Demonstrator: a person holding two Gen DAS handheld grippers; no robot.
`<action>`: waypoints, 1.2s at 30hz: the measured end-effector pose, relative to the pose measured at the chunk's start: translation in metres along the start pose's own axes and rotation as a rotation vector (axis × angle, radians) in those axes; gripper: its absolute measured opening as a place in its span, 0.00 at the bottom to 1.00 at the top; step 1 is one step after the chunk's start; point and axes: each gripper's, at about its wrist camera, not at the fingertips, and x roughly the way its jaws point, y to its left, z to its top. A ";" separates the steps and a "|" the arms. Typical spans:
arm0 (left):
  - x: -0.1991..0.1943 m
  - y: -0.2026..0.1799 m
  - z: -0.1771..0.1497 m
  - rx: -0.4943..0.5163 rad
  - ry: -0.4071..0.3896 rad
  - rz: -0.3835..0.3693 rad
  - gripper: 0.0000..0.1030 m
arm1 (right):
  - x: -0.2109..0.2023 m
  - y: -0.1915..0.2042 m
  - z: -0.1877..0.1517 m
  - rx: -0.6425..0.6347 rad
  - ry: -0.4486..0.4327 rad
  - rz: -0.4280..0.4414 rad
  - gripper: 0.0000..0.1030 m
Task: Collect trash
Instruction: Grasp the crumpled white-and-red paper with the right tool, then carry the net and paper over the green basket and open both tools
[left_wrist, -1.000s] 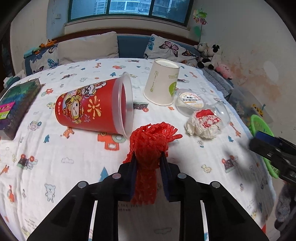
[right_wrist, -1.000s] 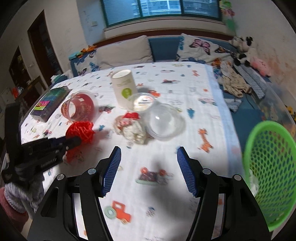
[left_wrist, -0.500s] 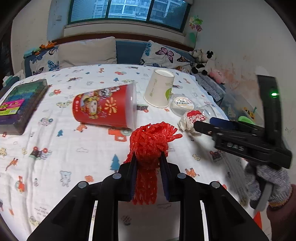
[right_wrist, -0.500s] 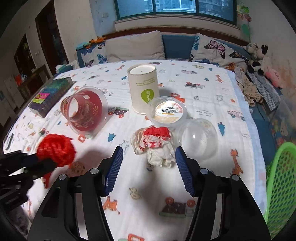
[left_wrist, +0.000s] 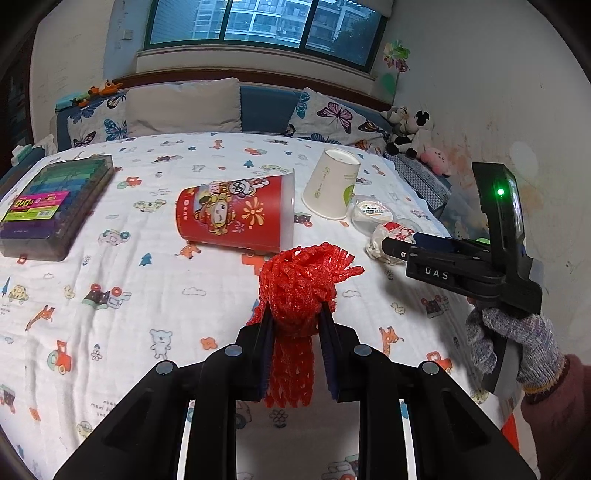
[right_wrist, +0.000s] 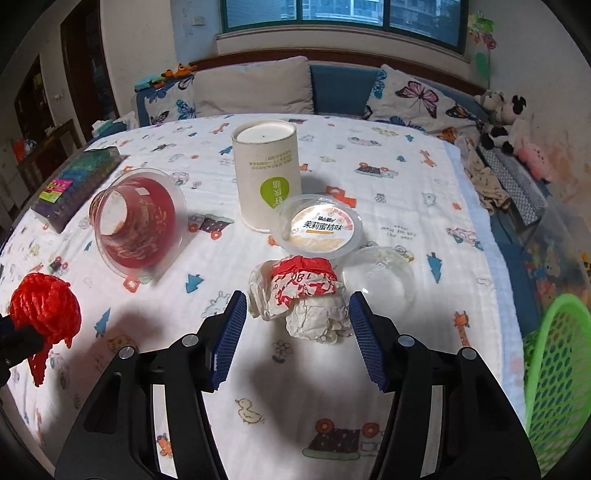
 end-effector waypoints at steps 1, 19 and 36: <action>-0.001 0.001 -0.001 -0.002 0.000 0.002 0.22 | 0.001 0.000 0.000 0.000 0.001 -0.005 0.57; -0.013 -0.020 0.006 0.037 -0.012 -0.026 0.22 | -0.059 -0.009 -0.021 0.083 -0.128 -0.018 0.43; 0.003 -0.131 0.019 0.183 0.026 -0.158 0.22 | -0.138 -0.158 -0.105 0.392 -0.177 -0.235 0.44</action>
